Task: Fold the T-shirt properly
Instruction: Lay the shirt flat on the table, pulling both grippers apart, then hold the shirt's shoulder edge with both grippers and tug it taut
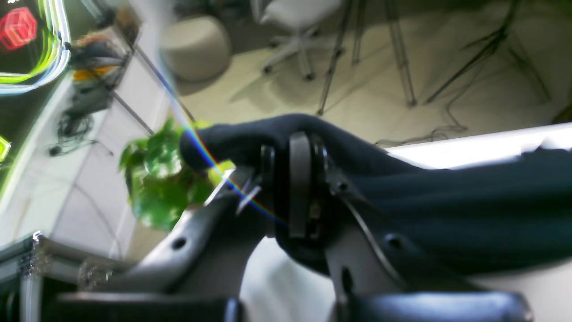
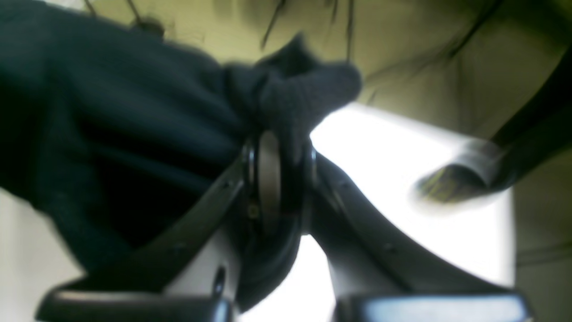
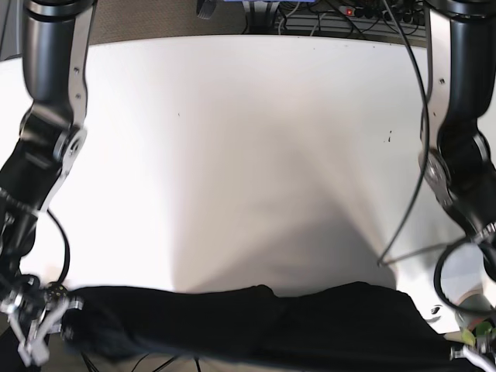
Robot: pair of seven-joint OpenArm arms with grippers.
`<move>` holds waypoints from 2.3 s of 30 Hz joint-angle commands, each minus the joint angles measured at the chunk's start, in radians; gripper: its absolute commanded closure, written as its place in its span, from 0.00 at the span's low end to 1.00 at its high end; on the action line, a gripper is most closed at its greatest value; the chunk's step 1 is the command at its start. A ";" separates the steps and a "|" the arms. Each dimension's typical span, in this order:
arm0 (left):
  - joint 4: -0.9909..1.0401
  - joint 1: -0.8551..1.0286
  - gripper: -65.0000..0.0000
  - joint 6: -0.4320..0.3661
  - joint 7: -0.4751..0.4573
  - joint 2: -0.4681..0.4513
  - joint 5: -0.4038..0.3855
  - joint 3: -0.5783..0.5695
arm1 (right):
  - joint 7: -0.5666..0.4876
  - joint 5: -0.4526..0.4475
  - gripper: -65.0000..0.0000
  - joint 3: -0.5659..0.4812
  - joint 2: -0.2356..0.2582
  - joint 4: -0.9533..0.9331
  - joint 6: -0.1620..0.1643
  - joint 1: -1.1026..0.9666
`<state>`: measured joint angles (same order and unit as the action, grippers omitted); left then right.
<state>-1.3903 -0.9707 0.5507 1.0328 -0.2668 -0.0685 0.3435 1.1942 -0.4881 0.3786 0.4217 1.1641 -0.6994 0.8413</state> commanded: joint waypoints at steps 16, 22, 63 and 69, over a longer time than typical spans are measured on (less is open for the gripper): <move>-0.470 0.681 1.00 0.009 0.016 0.047 0.002 0.052 | -0.015 -0.254 1.00 0.185 -0.031 0.110 0.001 -0.543; -0.482 0.821 1.00 0.087 0.016 0.083 0.005 0.131 | -0.015 -0.257 1.00 0.217 -0.057 0.135 0.001 -0.635; -0.350 1.174 1.00 0.147 -0.118 0.117 0.005 0.250 | -0.007 -0.317 0.36 0.273 -0.183 0.655 0.001 -1.124; -0.349 1.182 1.00 0.147 -0.119 0.119 0.003 0.245 | -0.015 -0.249 0.36 0.175 -0.188 0.655 0.001 -1.140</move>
<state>-1.7245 0.2169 0.6975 0.9264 -0.1349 -0.0597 0.5850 1.1938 -0.7547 0.5579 0.2211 1.7988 -0.6930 -0.3008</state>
